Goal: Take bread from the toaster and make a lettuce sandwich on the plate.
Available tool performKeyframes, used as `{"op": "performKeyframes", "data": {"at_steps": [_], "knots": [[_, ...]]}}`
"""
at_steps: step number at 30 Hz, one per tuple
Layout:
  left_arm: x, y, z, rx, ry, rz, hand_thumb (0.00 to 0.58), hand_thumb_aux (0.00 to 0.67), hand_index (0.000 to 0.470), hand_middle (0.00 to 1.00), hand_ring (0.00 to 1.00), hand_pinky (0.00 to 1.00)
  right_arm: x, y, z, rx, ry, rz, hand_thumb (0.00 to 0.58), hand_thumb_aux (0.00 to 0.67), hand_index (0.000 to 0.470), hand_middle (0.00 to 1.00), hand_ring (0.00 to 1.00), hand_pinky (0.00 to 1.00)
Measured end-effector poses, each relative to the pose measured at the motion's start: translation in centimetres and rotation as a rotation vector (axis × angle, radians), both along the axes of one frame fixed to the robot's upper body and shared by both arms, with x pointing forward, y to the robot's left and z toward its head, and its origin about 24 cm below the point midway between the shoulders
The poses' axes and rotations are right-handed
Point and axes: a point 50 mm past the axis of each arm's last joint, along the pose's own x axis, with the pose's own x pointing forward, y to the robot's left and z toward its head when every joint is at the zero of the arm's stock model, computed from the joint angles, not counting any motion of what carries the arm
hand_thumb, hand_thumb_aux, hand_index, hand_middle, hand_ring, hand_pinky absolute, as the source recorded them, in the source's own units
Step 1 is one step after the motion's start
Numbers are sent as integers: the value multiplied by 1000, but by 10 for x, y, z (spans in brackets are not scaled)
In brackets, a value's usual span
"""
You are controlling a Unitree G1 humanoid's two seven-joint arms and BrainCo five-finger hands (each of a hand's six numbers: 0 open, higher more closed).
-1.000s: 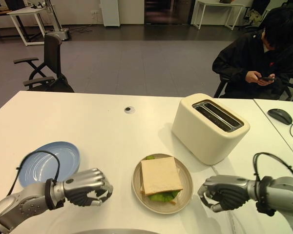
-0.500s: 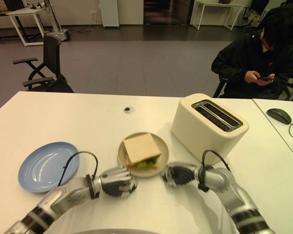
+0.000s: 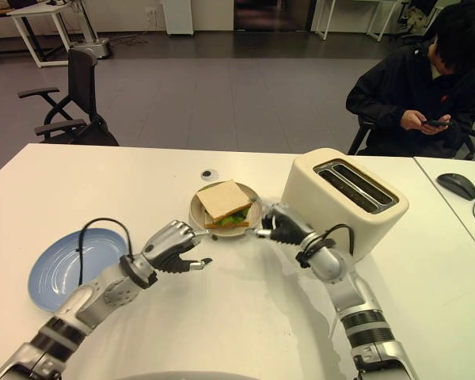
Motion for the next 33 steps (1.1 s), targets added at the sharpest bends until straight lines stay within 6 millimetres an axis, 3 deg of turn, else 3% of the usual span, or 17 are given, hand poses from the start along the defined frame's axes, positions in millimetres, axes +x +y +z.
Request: {"op": "performKeyframes", "data": {"at_steps": [4, 6, 11, 24, 33], "knots": [[2, 4, 24, -204, 12, 16, 0, 0, 0, 0, 0, 0, -8, 14, 7, 175, -32, 79, 0, 0, 0, 0, 0, 0], [4, 5, 28, -306, 53, 19, 0, 0, 0, 0, 0, 0, -13, 28, 6, 284, -20, 154, 0, 0, 0, 0, 0, 0], [5, 3, 24, -376, 144, -13, 0, 0, 0, 0, 0, 0, -15, 41, 8, 461, -16, 232, 0, 0, 0, 0, 0, 0], [5, 19, 18, -419, 211, 22, 0, 0, 0, 0, 0, 0, -14, 52, 11, 554, -4, 324, 0, 0, 0, 0, 0, 0], [0, 25, 27, -428, 196, 41, 0, 0, 0, 0, 0, 0, -27, 55, 30, 653, -40, 490, 0, 0, 0, 0, 0, 0]]}}
